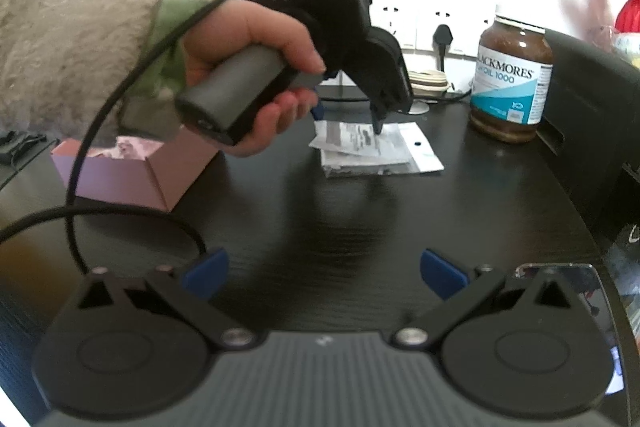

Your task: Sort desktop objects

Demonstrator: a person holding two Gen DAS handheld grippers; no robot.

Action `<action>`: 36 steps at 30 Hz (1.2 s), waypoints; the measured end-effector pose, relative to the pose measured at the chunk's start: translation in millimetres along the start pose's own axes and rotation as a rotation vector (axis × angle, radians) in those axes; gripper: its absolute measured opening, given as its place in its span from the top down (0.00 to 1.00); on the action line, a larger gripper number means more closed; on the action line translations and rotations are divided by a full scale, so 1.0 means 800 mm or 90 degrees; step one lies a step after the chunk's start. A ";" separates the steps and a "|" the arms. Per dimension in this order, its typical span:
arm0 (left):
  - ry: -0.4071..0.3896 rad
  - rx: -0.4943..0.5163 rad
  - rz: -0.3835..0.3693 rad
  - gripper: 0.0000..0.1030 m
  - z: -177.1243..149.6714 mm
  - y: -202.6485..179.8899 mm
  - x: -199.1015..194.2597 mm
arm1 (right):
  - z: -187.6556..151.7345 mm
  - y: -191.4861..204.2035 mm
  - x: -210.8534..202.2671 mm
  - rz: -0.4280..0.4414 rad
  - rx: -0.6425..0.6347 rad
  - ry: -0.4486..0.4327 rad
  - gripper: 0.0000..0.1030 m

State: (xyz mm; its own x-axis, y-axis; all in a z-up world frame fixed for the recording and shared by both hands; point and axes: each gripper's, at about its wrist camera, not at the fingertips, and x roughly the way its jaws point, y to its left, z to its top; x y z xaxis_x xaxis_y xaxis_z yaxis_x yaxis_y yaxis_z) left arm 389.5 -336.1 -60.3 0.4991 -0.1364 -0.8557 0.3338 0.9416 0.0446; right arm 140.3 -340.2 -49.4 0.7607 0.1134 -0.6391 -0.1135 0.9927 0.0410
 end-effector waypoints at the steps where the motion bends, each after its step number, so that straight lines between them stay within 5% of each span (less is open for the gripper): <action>1: 0.005 -0.006 -0.001 0.35 -0.004 0.002 -0.004 | 0.000 0.002 0.000 0.002 -0.003 0.000 0.01; 17: 0.060 -0.053 -0.035 0.29 -0.076 0.022 -0.048 | 0.000 0.028 -0.004 0.025 -0.044 0.006 0.01; 36: 0.031 -0.066 -0.028 0.28 -0.061 0.038 -0.071 | -0.003 0.023 -0.012 0.023 -0.031 -0.003 0.01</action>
State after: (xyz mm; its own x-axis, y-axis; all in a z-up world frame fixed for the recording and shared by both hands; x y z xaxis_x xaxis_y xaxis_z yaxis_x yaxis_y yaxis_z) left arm 332.9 -284.6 -35.5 0.4461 -0.1651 -0.8796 0.2684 0.9623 -0.0444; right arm 129.4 -323.1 -44.7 0.7580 0.1497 -0.6348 -0.1725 0.9847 0.0262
